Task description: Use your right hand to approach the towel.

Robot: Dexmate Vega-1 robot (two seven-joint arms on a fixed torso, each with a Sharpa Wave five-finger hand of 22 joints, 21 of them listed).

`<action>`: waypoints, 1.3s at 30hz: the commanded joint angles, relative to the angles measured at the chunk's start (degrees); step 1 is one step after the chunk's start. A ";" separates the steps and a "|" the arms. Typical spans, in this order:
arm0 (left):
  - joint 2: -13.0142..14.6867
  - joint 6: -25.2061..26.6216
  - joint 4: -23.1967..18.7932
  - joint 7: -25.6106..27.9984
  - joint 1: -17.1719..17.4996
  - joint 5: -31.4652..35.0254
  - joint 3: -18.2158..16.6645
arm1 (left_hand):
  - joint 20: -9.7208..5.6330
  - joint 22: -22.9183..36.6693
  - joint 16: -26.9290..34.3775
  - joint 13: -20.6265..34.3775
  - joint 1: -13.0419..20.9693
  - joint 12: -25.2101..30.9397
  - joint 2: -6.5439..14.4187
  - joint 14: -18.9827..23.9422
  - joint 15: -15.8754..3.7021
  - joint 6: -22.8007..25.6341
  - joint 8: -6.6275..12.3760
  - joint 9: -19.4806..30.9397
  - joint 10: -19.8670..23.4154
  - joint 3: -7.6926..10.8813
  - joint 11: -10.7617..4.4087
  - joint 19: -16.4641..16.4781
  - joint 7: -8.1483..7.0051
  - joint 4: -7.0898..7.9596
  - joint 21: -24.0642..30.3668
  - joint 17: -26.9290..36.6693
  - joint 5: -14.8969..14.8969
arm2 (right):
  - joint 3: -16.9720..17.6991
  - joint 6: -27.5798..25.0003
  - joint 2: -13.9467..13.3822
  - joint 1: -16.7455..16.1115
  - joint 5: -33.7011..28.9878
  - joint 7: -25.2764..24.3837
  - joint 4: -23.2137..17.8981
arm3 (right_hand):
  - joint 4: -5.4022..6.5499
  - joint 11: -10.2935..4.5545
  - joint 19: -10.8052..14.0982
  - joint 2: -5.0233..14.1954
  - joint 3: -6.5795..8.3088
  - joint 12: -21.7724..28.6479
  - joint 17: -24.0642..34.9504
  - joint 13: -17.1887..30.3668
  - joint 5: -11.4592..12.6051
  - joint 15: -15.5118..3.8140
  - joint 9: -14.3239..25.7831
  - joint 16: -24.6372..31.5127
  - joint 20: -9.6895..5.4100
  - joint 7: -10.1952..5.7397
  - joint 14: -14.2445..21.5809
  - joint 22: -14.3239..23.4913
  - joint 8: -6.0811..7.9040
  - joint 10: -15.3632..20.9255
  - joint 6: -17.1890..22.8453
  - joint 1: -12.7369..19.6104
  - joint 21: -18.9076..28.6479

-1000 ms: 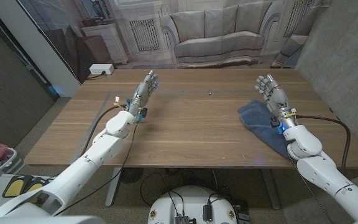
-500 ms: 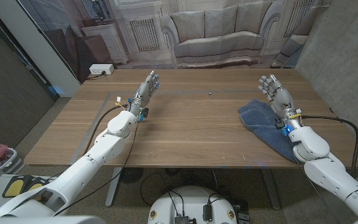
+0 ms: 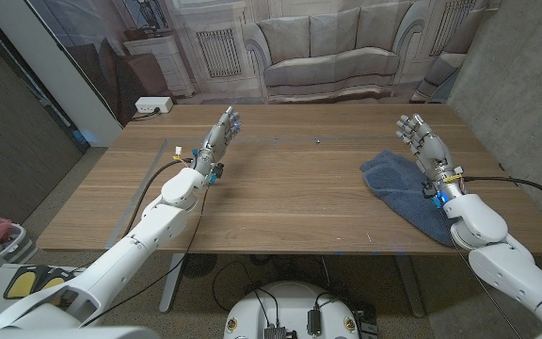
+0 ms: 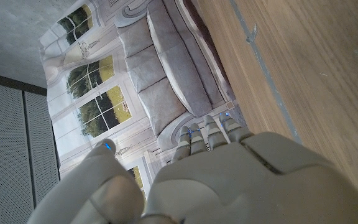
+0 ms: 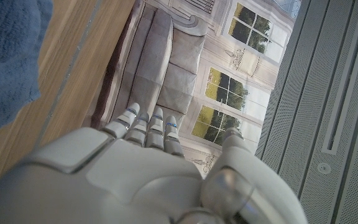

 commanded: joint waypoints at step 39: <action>2.41 2.23 -5.60 3.62 1.52 1.84 -1.30 | -2.30 0.15 0.20 0.17 0.71 0.21 0.15 0.75 -0.58 1.40 0.31 0.18 1.29 -0.39 -0.63 0.61 -0.15 -0.11 0.20 0.24 -0.06 | 5.84 1.42 0.98 -6.14 -12.49 -9.54 -1.38 | -0.93 -0.89 1.78 -0.40 -0.29 0.63 0.09 0.13 0.23 -1.16 0.22 0.16 -0.16 -2.41 2.14 0.19 0.76 2.65 2.82 0.05 -0.29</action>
